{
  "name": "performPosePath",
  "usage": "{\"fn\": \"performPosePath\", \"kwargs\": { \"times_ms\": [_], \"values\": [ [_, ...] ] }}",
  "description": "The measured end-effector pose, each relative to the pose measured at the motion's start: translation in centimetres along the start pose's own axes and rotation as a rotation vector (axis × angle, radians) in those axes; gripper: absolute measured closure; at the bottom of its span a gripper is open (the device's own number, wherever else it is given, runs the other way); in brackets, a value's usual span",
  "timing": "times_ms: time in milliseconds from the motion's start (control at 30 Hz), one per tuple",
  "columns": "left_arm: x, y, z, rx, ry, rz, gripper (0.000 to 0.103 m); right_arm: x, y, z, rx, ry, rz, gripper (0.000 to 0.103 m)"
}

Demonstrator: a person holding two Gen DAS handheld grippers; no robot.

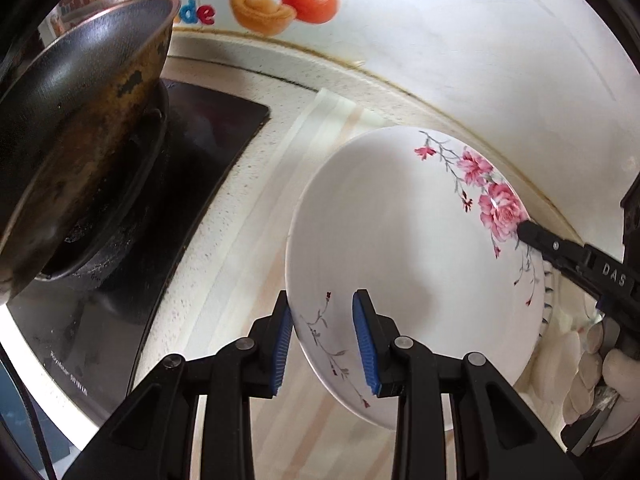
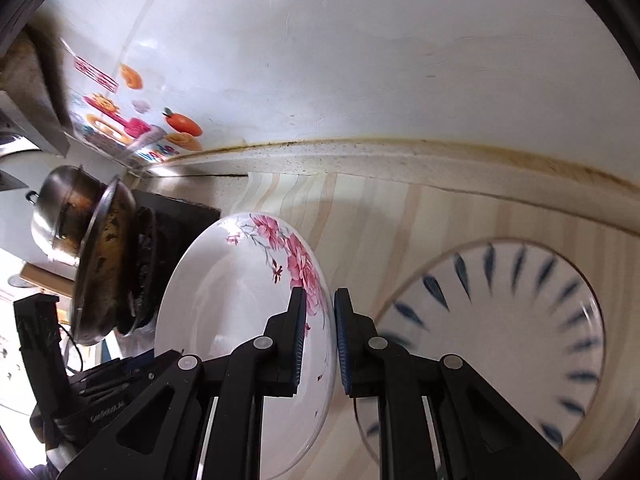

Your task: Organize plates and bowls

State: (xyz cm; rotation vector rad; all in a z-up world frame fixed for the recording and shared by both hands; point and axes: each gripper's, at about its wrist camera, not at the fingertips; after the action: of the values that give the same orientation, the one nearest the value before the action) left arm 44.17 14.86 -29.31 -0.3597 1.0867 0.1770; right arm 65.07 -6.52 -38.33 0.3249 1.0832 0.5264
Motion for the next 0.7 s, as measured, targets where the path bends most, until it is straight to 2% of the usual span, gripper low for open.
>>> {"fn": "performPosePath", "kwargs": {
  "times_ms": [367,700],
  "values": [
    [-5.6,-5.5,-3.4,0.151,-0.019,-0.068,0.075,-11.1,-2.4,-6.8,0.090,-0.063,0.006,0.087],
    [-5.7,-10.5,-8.9,0.274,0.062,-0.133,0.075,-20.1,-6.4,-14.9,0.202,-0.119,-0.024,0.087]
  ]
}}
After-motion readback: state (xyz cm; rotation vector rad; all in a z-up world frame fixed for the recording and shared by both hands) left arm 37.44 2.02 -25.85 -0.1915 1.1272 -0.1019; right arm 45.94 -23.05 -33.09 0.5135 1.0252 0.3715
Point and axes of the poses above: each gripper's, at about its wrist camera, not at the fingertips, and x roughly the way its jaws point, y to its left, z to its top, and after that the axes turned 9 degrees about -y, right-handed
